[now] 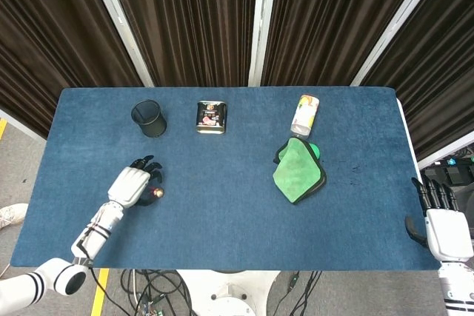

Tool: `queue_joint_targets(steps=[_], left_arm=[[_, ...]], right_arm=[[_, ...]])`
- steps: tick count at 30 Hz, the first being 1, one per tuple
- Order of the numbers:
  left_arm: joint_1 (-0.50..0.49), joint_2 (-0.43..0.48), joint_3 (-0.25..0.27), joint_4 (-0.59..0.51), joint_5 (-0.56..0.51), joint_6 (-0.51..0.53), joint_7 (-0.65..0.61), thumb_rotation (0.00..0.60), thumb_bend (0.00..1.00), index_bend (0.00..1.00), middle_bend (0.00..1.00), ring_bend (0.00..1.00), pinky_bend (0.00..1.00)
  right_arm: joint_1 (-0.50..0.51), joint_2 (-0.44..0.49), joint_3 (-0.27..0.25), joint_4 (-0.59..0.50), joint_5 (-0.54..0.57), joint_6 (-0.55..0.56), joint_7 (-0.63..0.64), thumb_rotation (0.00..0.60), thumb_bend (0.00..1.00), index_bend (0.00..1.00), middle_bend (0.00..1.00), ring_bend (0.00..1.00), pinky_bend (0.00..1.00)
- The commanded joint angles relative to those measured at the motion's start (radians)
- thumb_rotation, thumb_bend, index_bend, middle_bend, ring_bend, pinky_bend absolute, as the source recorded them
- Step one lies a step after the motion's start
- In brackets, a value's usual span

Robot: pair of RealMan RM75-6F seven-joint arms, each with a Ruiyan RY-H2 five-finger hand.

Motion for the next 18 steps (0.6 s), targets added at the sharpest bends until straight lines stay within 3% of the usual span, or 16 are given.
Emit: queue_joint_targets(steps=[1,18], left_arm=[[-0.001,0.001,0.002,-0.004,-0.003,0.0,0.001,0.6,0.26,0.46,0.23,0.07,0.18],[-0.013,-0.003,0.007,-0.007,-0.024,-0.004,0.005,0.6,0.31,0.49,0.23,0.07,0.18]], right_arm=[[0.0,-0.001,0.0,0.001,0.0,0.001,0.0,0.6,0.34,0.0,0.0,0.0,0.0],[0.001,-0.007,-0.001,0.014,0.009,-0.008,0.011,0.6,0.34,0.0,0.0,0.0,0.0]])
